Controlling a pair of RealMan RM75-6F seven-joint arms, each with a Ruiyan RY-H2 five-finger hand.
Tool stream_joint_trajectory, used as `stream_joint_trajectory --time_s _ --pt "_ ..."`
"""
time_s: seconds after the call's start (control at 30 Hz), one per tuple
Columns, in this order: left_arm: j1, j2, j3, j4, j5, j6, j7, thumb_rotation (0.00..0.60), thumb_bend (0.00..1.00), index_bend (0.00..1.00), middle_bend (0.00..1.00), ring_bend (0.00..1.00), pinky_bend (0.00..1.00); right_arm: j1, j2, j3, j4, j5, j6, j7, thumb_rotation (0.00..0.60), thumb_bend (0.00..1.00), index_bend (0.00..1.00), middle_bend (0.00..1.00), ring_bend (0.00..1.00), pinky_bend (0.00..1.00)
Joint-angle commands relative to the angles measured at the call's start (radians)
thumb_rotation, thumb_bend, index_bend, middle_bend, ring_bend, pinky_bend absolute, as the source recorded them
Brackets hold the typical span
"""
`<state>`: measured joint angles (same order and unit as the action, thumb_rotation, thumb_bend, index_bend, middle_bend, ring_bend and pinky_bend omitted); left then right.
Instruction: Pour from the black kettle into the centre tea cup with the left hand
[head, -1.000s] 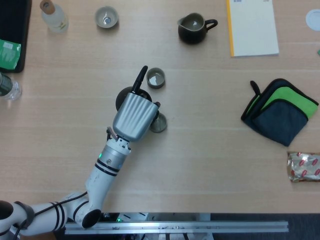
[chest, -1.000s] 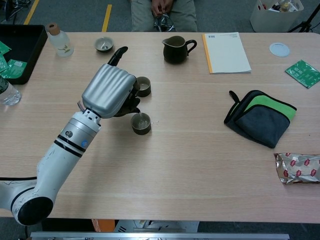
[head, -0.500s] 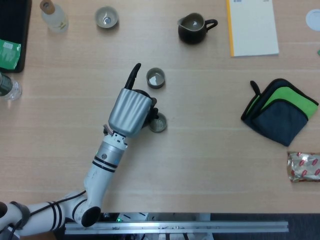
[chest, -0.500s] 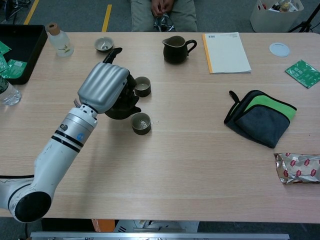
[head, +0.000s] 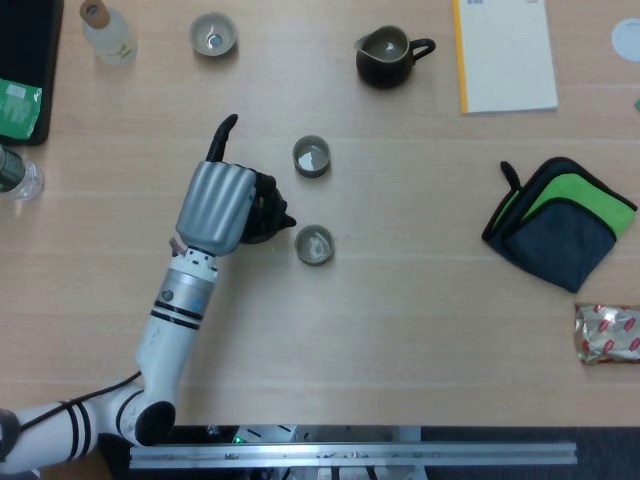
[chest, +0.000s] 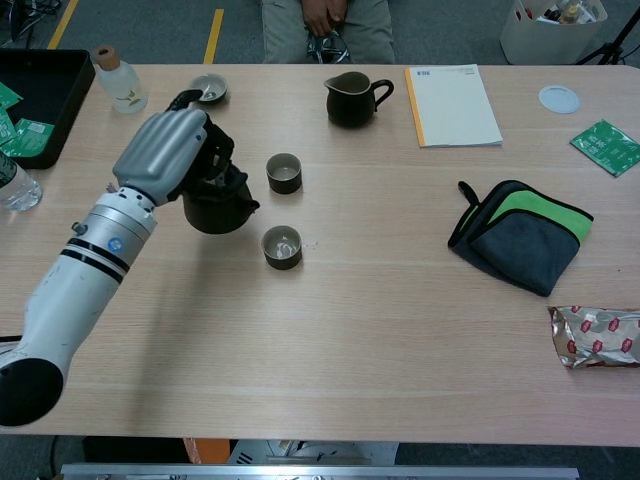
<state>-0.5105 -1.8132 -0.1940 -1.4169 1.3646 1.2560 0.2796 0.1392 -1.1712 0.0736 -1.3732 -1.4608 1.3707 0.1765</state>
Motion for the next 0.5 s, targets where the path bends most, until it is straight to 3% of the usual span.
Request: stream_joint_trajectory --time_s 0.03,0.5 --pt "0.015 0.016 -0.004 0.014 -0.023 -0.005 -0.034 0.6 0.32 0.87 1.0 0.78 0.0 0.002 -0.001 0.0 -0.002 0.0 -0.002 -0.002 0.6 0.06 0.09 0.22 0.11 0.2" --pt "0.047 -0.006 0.007 0.16 -0.084 -0.033 -0.157 0.6 0.32 0.87 1.0 0.77 0.0 0.006 0.003 0.001 -0.02 0.0 -0.003 -0.019 0.6 0.06 0.09 0.22 0.11 0.2"
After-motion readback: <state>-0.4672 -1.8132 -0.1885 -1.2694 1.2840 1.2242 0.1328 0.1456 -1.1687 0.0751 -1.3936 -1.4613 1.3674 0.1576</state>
